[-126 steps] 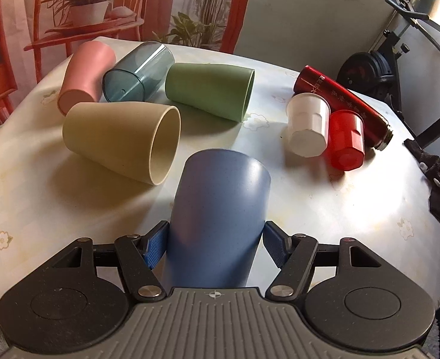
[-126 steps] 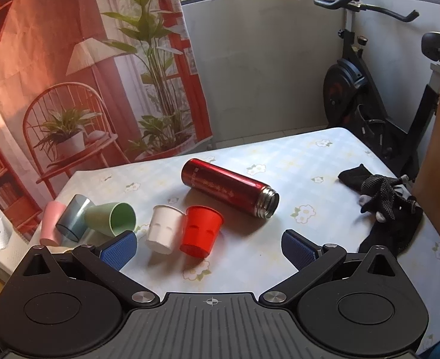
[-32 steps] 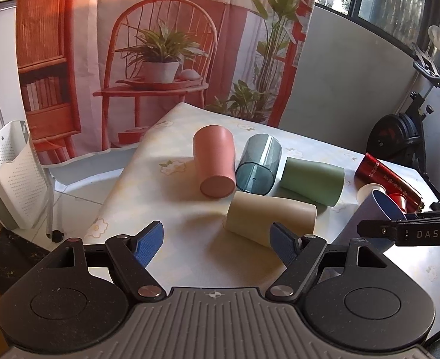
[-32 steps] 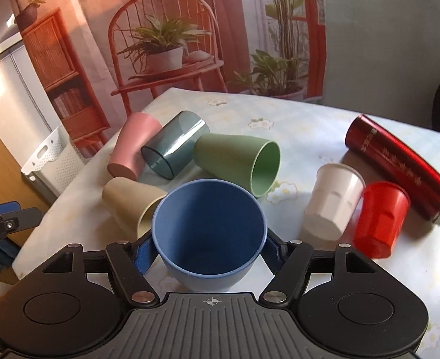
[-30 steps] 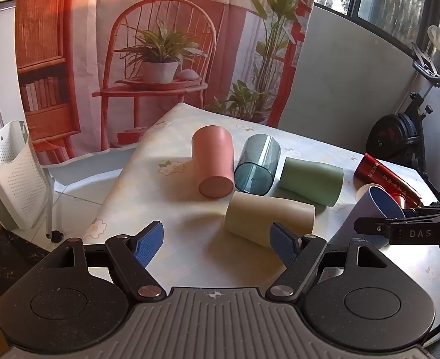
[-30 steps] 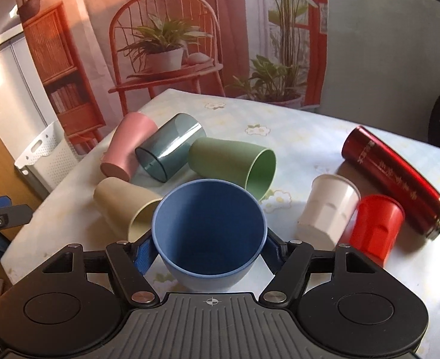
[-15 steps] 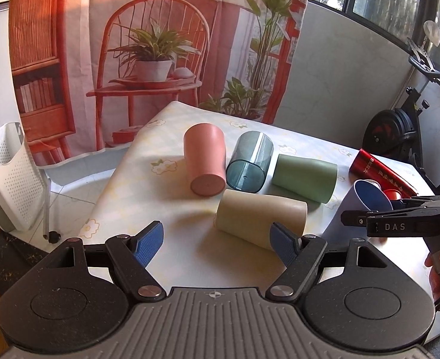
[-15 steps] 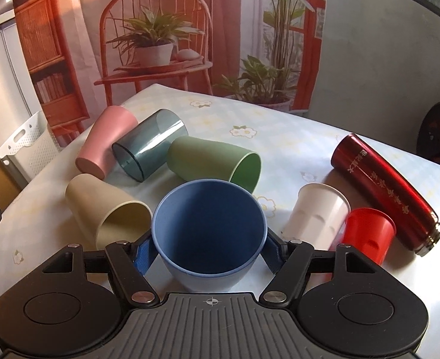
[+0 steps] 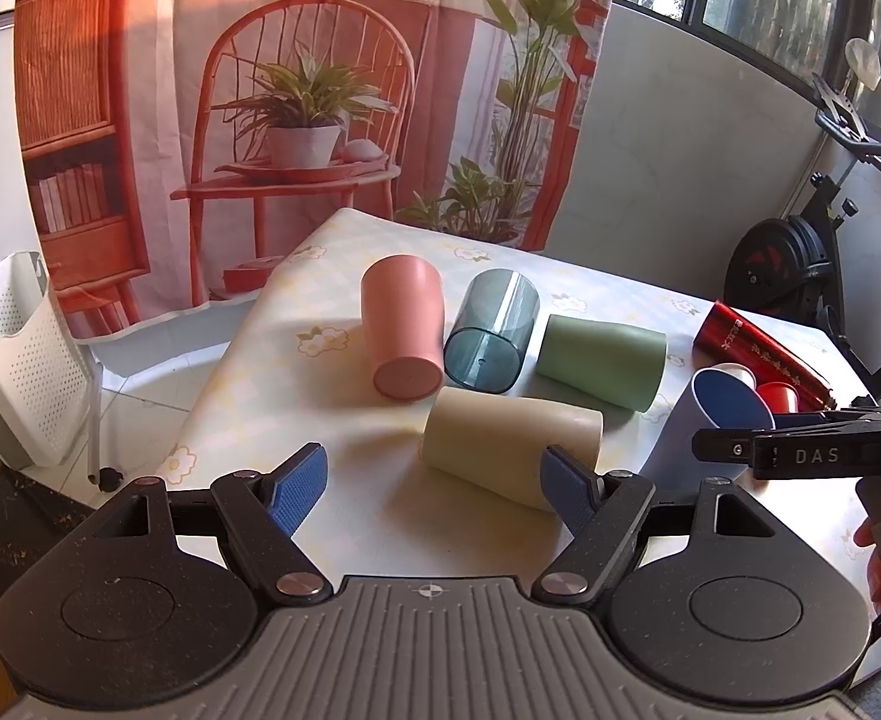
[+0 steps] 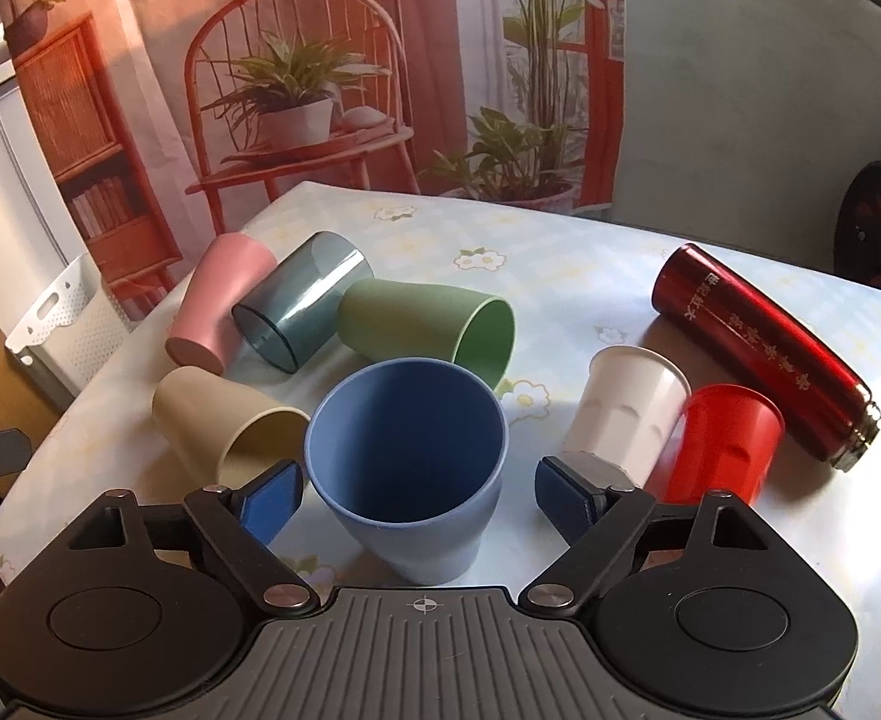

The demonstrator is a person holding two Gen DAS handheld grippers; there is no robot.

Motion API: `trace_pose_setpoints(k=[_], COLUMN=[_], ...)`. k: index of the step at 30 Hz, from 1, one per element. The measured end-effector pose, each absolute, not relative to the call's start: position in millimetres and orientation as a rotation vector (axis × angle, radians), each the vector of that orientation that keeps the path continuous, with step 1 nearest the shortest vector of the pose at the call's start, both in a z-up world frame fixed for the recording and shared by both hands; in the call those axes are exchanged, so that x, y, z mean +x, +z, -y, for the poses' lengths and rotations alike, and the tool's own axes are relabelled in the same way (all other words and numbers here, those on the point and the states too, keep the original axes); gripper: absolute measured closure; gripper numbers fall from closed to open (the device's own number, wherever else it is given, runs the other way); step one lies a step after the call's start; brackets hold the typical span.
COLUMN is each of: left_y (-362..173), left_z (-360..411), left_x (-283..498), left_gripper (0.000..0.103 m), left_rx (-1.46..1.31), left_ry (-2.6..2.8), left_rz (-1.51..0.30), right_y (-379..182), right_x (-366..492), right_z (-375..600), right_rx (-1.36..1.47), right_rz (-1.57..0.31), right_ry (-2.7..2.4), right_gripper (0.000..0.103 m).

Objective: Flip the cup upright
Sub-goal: 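Set the blue cup upright on the table and open the right tool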

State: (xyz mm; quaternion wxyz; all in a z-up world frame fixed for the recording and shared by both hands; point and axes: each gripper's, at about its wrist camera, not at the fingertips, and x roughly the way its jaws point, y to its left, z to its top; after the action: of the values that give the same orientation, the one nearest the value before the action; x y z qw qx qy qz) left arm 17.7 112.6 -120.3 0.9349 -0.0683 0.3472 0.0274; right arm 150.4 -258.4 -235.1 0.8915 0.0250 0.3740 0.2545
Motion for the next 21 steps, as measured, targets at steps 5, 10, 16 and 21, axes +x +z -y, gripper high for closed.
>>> trace_pose_setpoints(k=[5,10,16,21], left_y=[-108.6,-86.9,-61.0,-39.4], left_z=[-106.7,-94.8,-71.6,-53.2], left_x=[17.3,12.9,5.6,-4.5], left_gripper=[0.021,0.015,0.011,0.007], left_rx=[-0.112,-0.069,-0.014,0.033], left_ry=[0.049,0.027,-0.035,-0.074], left_rz=[-0.699,-0.654,-0.615,-0.569], right_y=[-212.7,-185.7,-156.4,-137.5], right_x=[132.7,112.0,85.8,68.6], right_z=[281.3,303.5,326.0,341.0], right_rx=[0.089,0.104,0.109,0.136], right_rz=[-0.738,-0.71,-0.668,-0.64], right_ry=[0.499,0.458,0.412,0.398], right_gripper=[0.01,0.001,0.0,0.0])
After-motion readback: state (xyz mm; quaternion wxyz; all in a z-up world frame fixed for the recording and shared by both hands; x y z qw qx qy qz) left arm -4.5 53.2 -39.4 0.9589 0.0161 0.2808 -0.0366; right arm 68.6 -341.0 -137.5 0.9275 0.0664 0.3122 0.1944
